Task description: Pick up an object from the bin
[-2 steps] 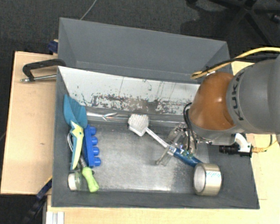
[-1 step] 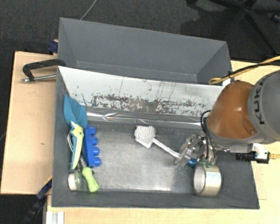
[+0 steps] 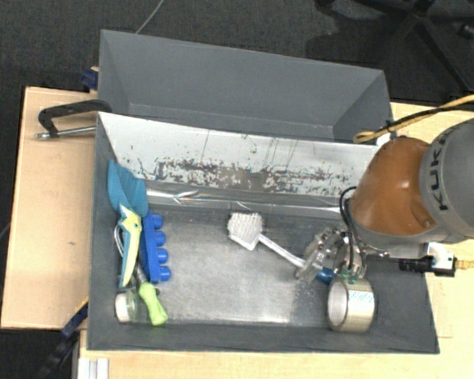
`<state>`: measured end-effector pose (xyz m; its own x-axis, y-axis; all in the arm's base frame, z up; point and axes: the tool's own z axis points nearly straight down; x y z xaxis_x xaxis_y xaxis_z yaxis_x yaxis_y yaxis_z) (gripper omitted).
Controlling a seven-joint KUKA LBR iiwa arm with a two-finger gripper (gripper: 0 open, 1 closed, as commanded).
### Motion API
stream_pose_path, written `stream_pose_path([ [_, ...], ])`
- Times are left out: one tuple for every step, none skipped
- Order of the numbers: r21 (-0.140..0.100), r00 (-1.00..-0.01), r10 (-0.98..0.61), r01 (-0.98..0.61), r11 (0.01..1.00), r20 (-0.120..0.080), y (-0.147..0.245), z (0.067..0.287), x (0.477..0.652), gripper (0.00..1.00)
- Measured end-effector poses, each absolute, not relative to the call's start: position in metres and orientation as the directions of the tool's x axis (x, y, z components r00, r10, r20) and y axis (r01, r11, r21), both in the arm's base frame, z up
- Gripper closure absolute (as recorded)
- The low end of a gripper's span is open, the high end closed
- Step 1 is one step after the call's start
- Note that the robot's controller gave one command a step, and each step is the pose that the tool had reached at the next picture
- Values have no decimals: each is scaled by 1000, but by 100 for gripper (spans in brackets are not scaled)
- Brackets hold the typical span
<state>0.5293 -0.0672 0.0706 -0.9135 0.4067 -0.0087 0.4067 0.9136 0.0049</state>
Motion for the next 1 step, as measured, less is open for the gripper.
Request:
stream_pose_path([
  [5,-914,406,406,914,-10,-67,72,529,100],
])
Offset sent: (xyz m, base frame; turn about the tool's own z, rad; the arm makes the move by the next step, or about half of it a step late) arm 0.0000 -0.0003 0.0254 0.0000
